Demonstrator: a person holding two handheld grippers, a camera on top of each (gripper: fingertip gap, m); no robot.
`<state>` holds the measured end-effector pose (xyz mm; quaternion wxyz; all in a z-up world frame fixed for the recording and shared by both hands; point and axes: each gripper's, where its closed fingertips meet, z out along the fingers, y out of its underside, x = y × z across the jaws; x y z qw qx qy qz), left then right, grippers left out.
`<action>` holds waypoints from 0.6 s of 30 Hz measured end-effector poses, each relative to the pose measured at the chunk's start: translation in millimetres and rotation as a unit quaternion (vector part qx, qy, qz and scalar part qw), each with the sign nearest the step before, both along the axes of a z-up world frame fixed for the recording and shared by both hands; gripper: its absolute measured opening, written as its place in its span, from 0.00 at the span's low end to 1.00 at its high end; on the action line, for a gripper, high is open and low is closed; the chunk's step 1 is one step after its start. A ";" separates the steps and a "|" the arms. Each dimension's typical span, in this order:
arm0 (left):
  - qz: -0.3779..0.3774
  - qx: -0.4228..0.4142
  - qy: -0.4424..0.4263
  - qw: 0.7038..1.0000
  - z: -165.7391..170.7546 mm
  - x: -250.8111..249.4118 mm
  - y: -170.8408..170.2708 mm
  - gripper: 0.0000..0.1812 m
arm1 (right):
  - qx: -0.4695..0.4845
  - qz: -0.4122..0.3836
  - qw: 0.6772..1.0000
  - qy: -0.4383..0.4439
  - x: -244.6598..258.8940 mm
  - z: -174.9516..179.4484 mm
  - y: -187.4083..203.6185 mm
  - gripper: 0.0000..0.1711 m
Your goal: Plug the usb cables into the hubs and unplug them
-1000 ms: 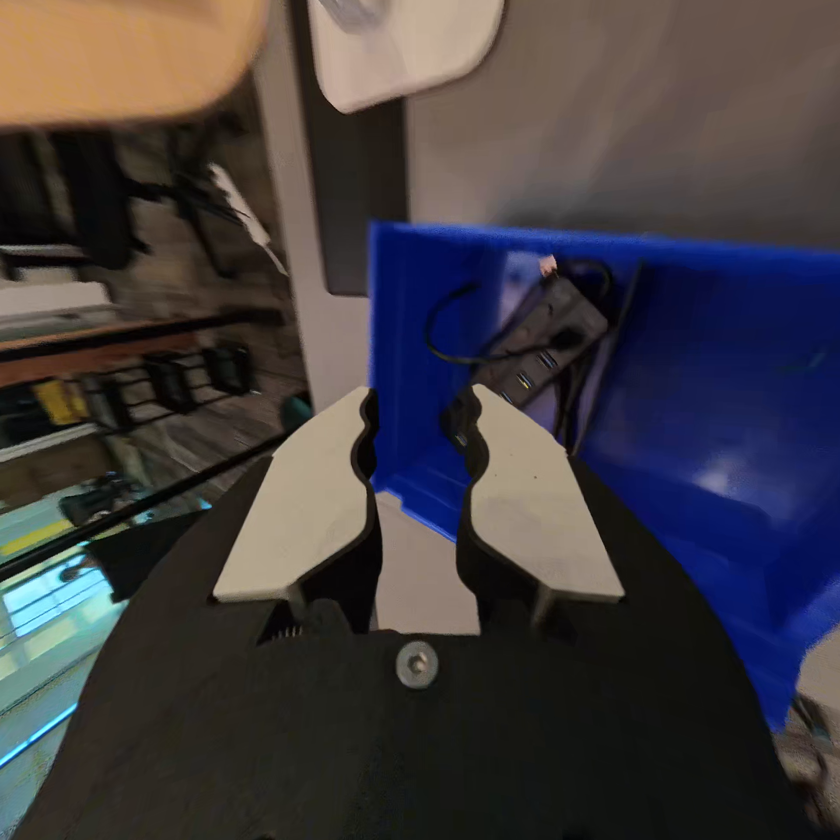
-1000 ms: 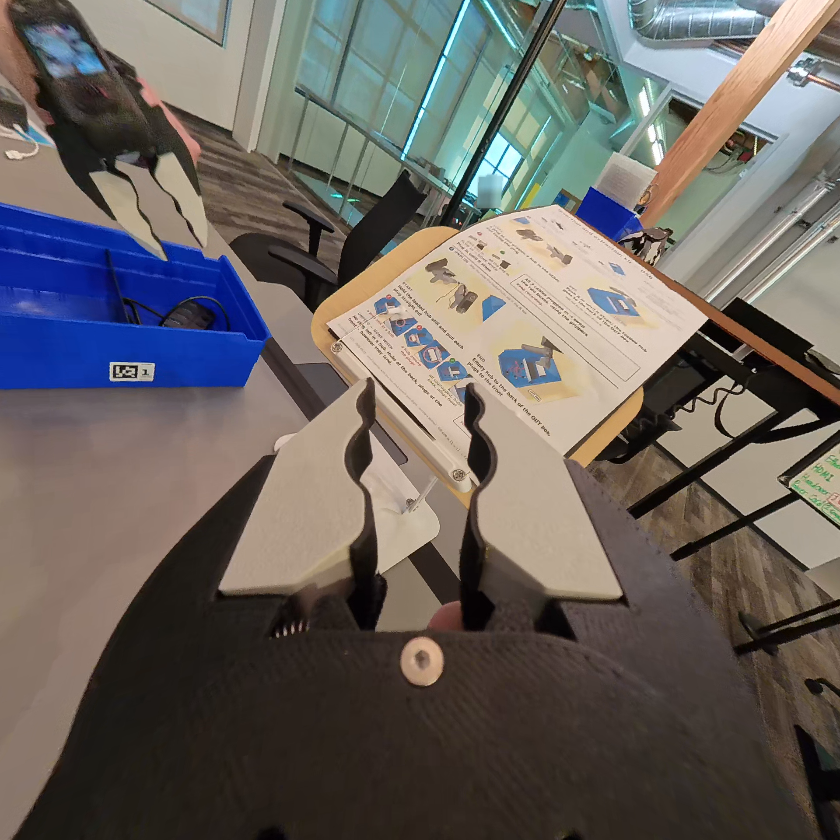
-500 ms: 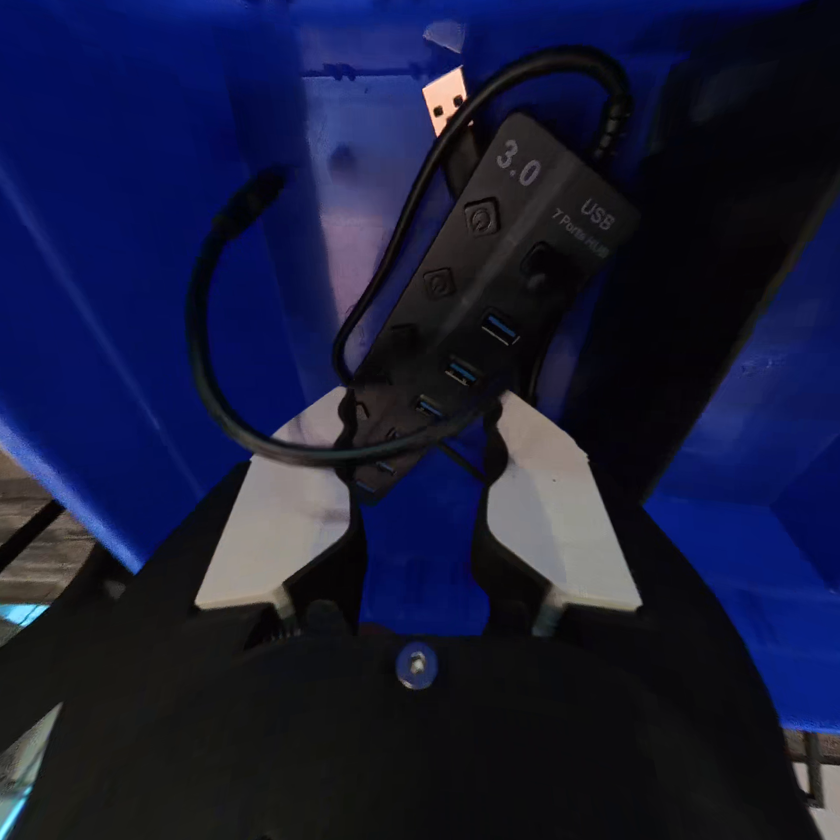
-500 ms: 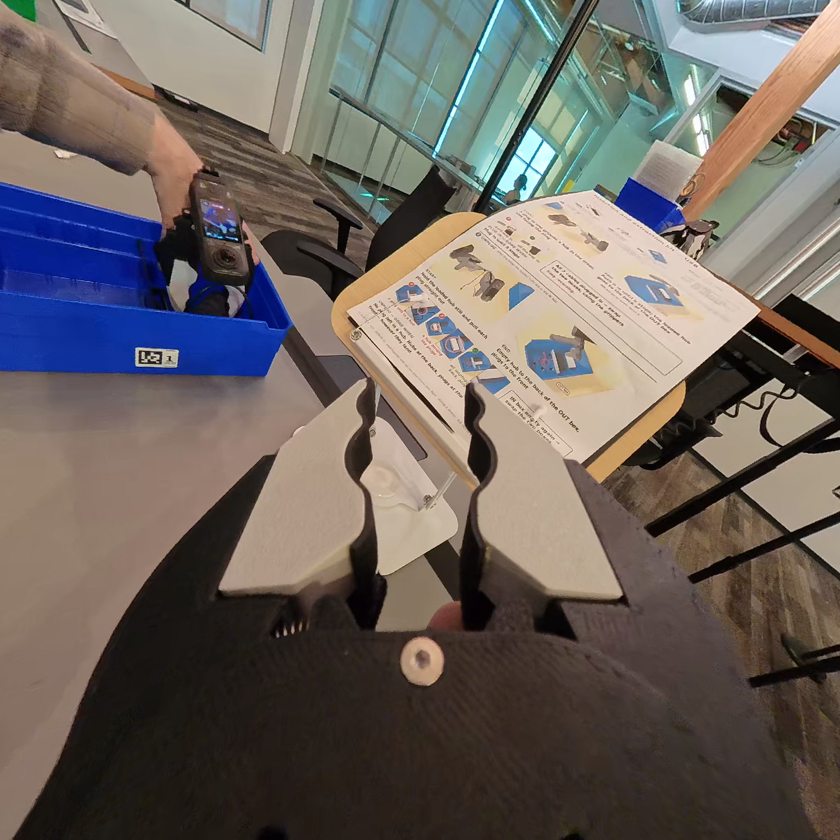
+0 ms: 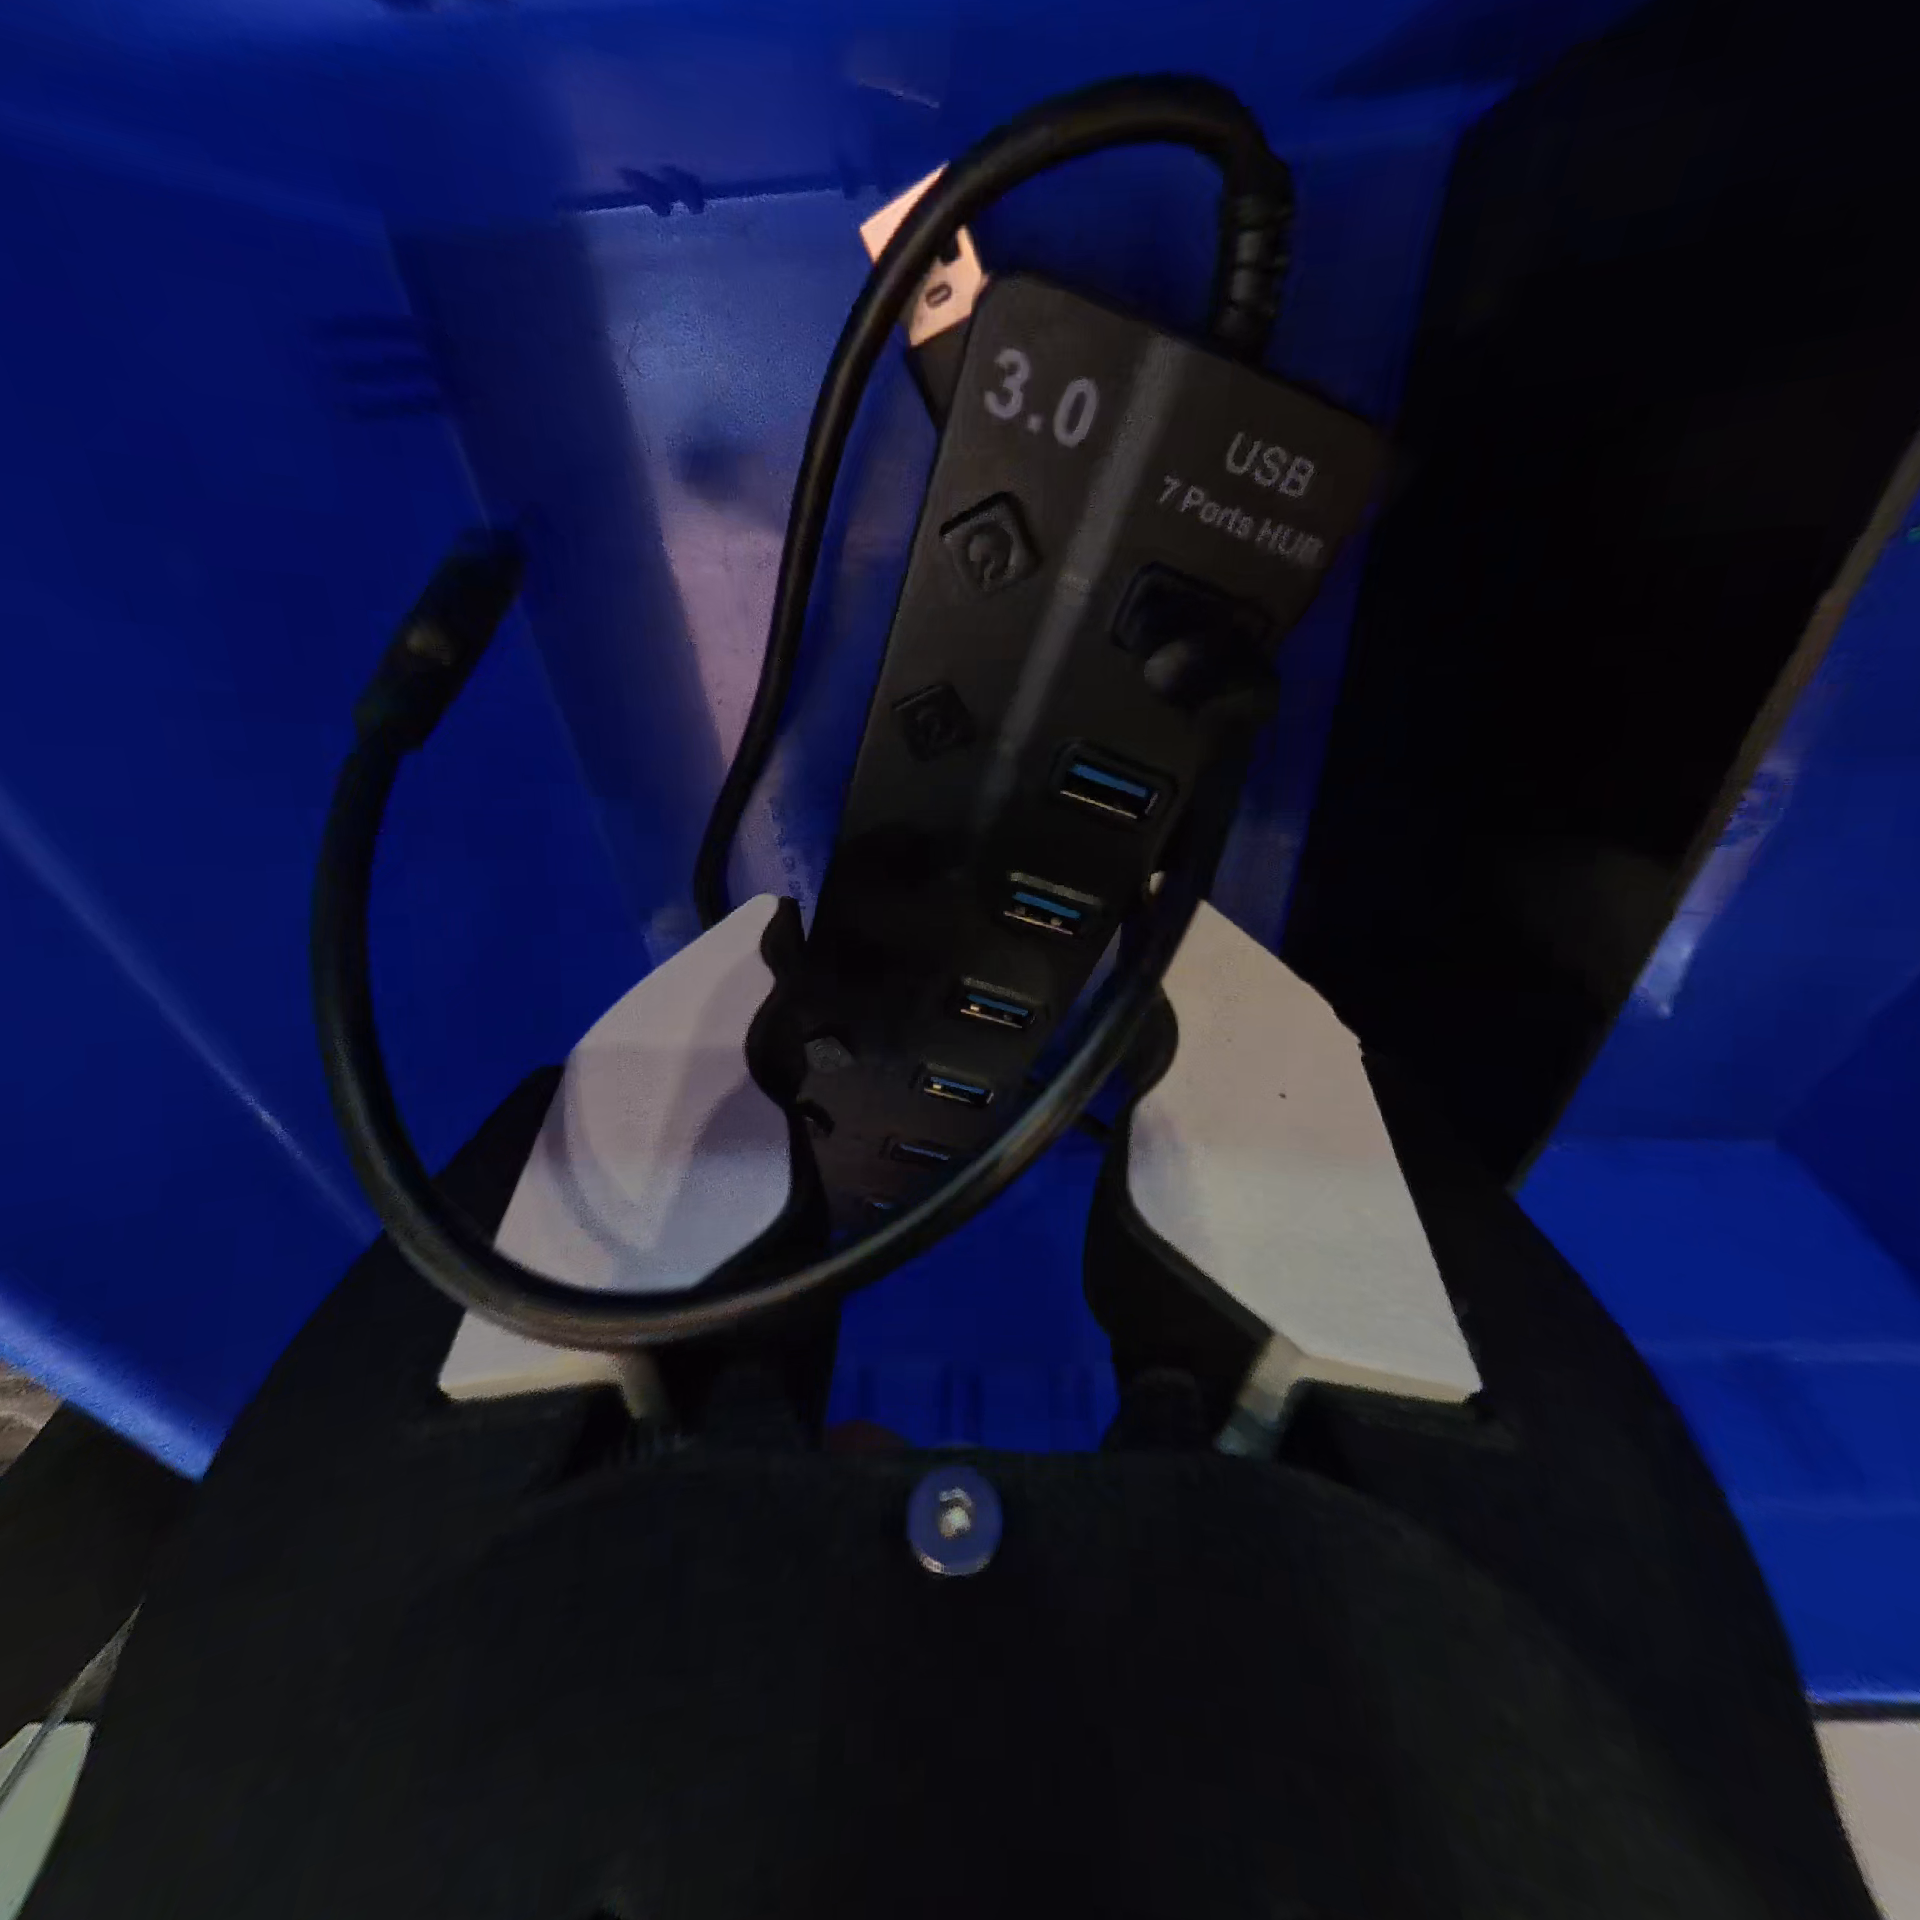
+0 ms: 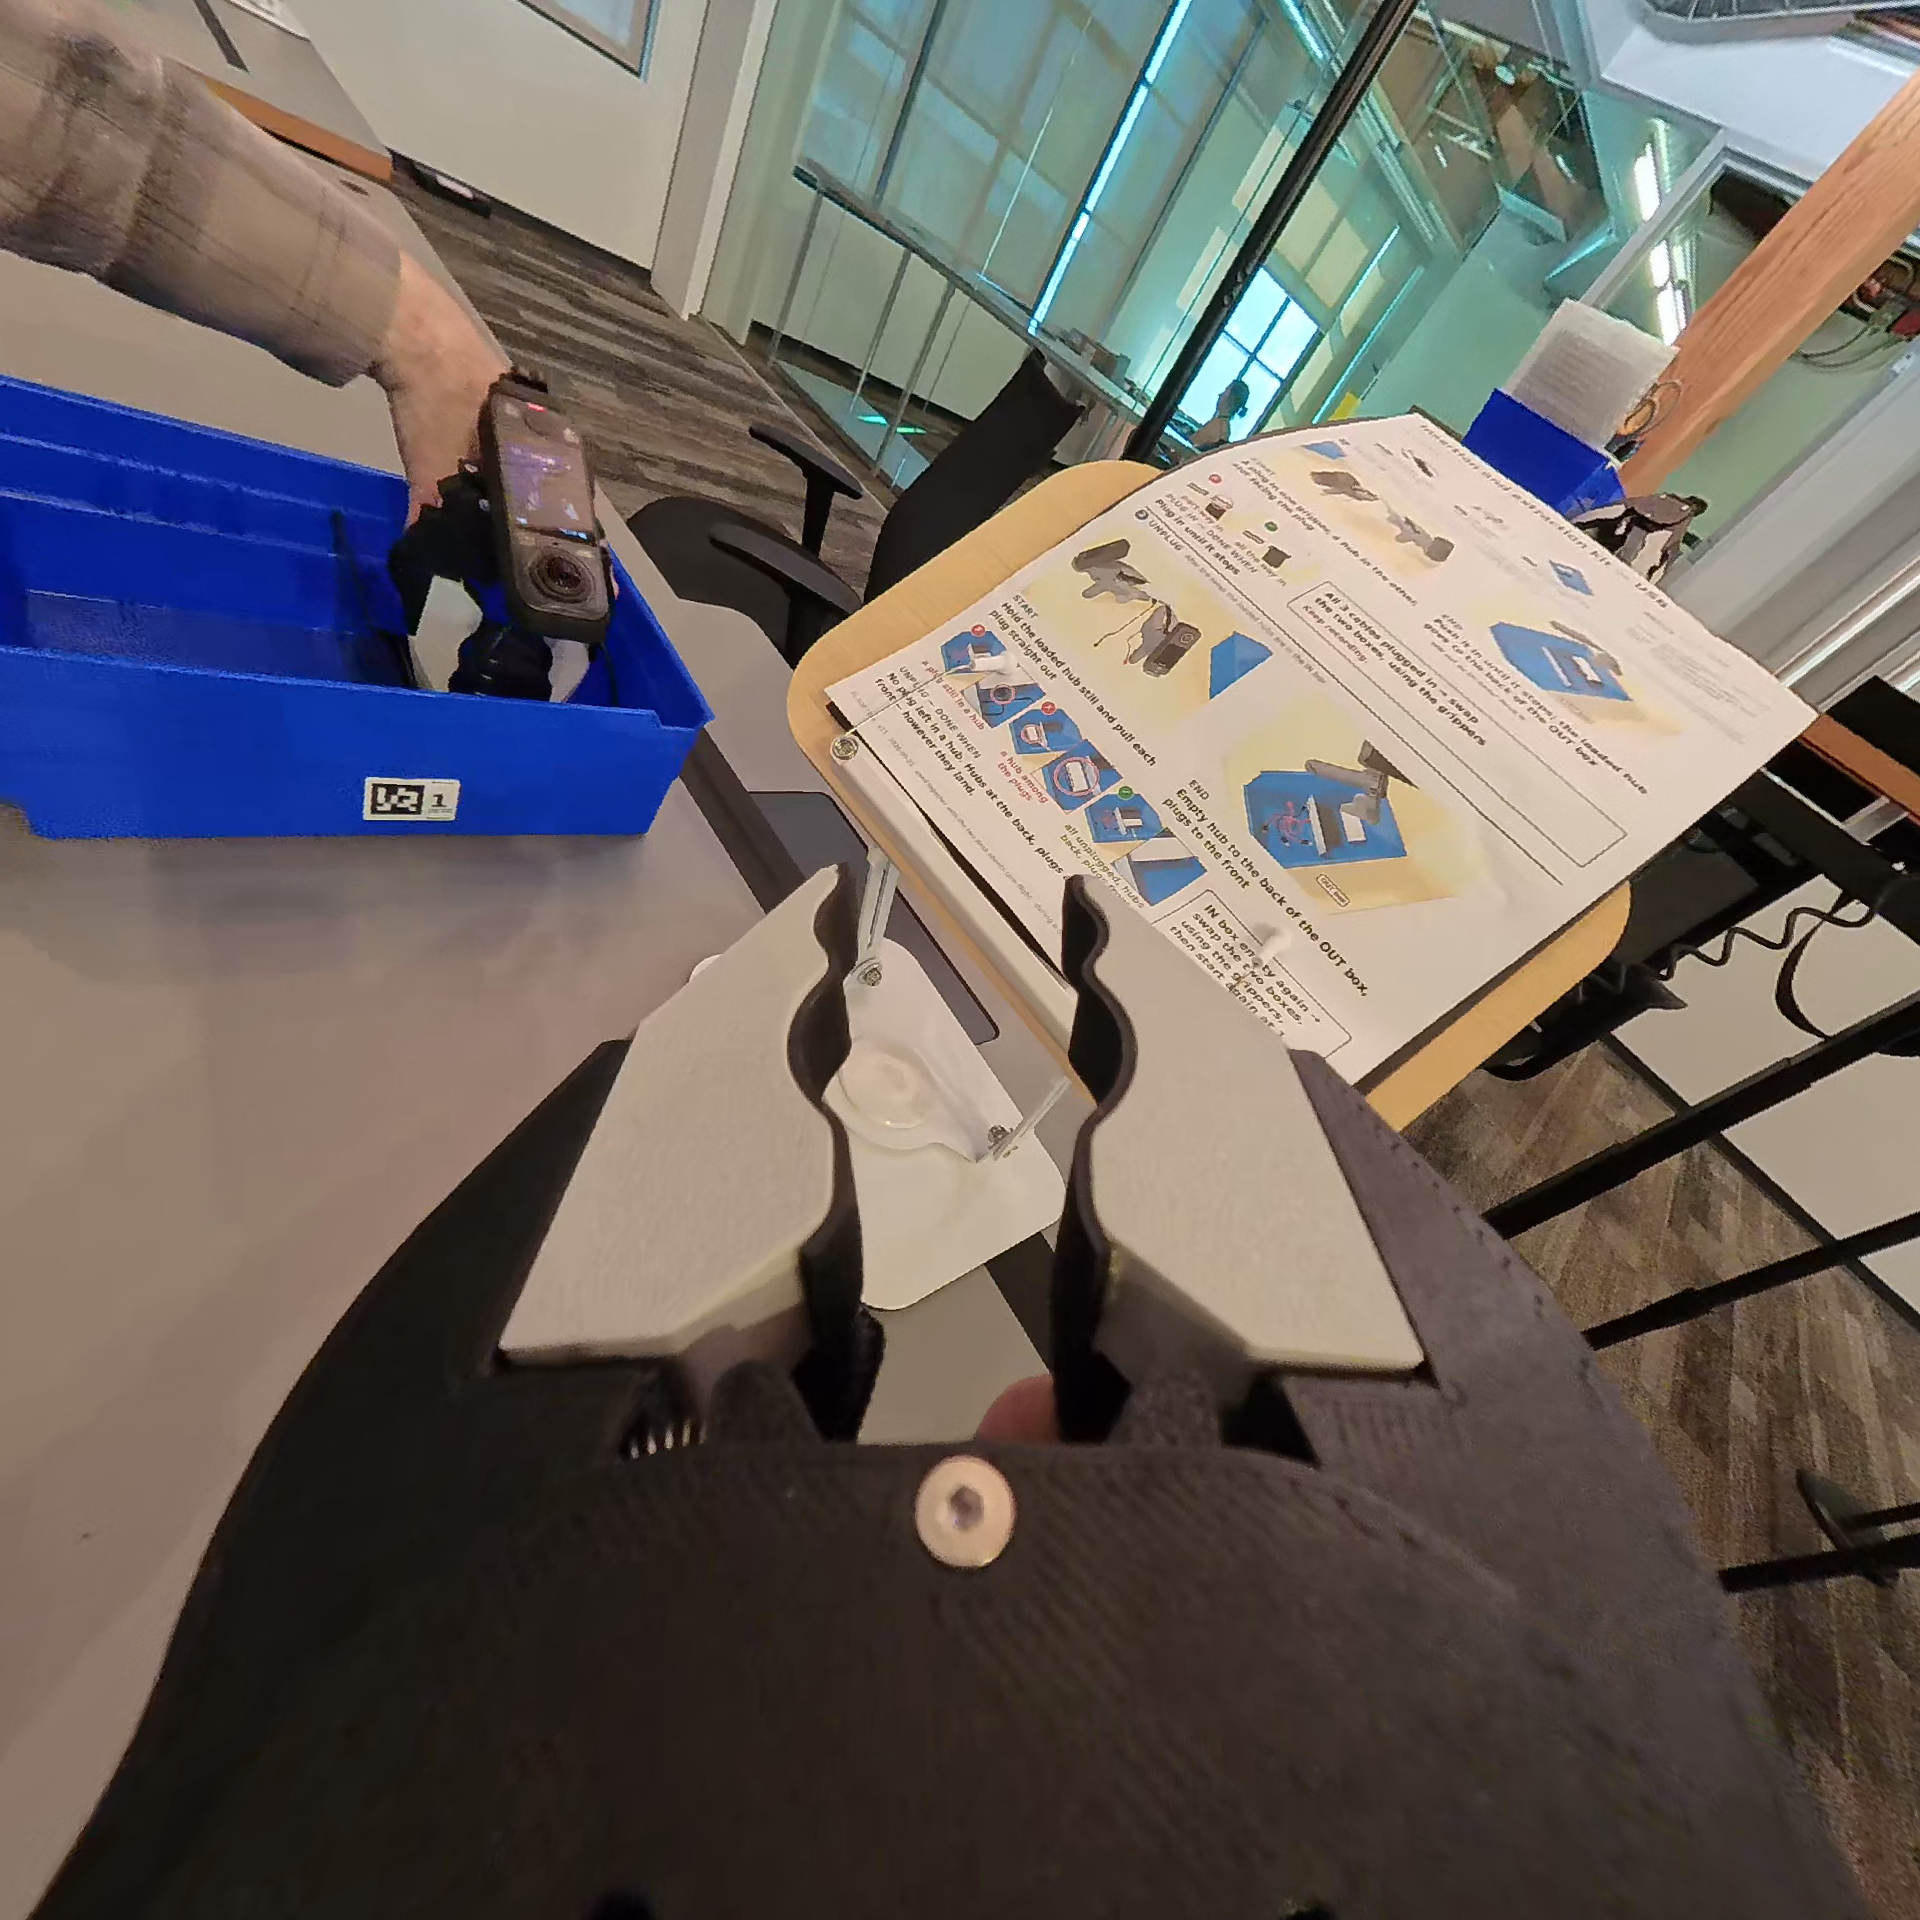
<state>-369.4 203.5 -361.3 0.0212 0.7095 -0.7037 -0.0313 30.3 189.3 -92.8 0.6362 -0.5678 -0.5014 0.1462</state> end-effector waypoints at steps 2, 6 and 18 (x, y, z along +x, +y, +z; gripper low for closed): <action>0.002 0.019 0.001 1.000 4.8 -1.8 2.9 0.32 | 0.002 -0.001 1.000 0.002 1.8 1.5 -0.2 0.22; 0.013 0.047 -0.014 0.999 18.6 -1.9 6.9 0.31 | 0.003 0.000 1.000 0.006 3.4 3.9 -1.4 0.22; 0.086 0.223 -0.139 0.961 103.2 7.7 17.2 0.30 | -0.038 0.074 0.997 -0.004 -42.2 -6.4 -24.8 0.25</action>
